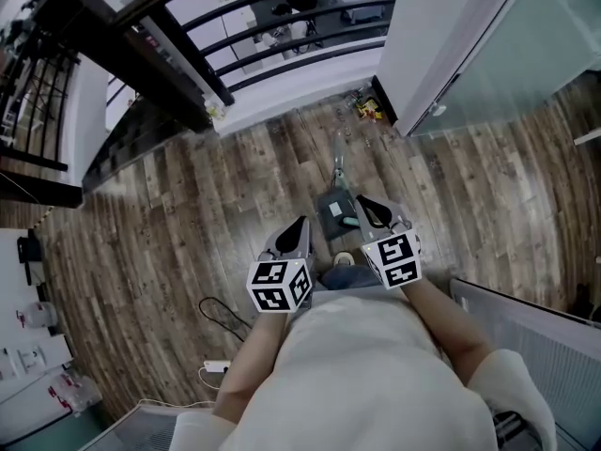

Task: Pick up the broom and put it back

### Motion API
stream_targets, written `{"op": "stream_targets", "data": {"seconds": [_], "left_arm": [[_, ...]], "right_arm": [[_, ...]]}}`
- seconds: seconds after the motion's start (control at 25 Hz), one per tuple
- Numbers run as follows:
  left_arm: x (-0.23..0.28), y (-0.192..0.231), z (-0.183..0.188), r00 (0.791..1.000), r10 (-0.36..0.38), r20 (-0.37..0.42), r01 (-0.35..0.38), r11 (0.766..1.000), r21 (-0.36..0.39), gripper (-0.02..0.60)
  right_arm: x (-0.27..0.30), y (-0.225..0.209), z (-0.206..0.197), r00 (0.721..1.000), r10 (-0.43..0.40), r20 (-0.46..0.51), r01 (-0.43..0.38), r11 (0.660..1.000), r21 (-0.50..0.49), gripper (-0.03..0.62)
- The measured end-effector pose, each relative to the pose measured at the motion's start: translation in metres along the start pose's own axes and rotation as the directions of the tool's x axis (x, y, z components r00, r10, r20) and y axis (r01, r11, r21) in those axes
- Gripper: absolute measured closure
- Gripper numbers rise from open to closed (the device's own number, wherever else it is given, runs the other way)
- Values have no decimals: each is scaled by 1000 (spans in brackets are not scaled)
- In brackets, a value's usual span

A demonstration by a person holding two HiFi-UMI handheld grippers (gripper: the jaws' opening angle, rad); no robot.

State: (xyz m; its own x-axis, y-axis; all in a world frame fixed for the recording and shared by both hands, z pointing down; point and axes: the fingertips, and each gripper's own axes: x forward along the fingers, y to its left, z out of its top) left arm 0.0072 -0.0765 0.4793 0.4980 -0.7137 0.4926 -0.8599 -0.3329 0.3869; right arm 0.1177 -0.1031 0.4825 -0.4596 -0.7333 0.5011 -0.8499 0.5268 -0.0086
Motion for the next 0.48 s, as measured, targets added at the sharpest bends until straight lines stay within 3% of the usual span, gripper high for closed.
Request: {"op": "stream_targets", "data": {"seconds": [0.48], "left_arm": [[-5,-18,6,1000,-20,21,19,999,33,577]], "right_arm": [[-33,10,7,998,55,40,-57,998,31,588]]}}
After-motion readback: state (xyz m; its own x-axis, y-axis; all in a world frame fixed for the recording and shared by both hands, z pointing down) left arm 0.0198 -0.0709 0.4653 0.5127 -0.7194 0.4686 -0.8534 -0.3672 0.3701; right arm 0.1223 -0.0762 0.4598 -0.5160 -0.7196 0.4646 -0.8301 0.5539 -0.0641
